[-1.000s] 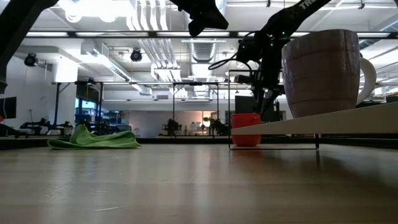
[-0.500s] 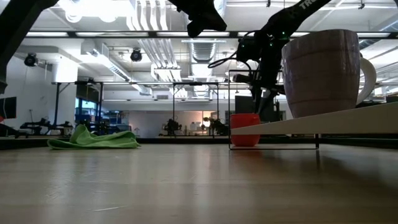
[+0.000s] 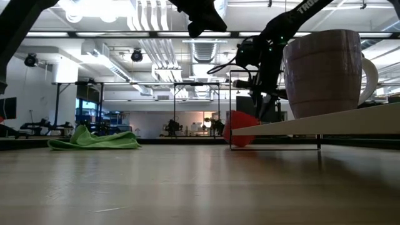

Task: Stack small to large cups/mugs on shelf
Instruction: Put the red mug on the shelf

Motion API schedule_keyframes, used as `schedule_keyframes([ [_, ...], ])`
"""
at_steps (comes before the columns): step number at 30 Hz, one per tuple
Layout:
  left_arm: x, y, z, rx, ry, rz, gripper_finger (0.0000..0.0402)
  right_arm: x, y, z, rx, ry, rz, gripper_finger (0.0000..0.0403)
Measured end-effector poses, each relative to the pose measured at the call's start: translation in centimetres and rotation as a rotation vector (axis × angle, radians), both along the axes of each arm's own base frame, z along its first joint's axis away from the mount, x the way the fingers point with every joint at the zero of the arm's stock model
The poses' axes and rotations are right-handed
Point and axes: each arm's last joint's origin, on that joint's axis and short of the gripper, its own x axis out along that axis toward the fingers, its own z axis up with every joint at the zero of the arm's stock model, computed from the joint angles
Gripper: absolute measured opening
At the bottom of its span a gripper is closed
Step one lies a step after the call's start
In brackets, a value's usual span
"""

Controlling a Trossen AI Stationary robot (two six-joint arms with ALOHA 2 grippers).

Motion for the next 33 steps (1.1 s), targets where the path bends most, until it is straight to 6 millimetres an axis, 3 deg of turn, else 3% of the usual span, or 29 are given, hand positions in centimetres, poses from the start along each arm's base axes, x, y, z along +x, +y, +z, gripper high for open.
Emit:
schedule_keyframes([
  [33, 0.0, 0.0, 0.0, 0.003, -0.002, -0.003, 0.0032, 1.1, -0.7, 0.7, -0.092, -0.125, 0.018, 0.0047],
])
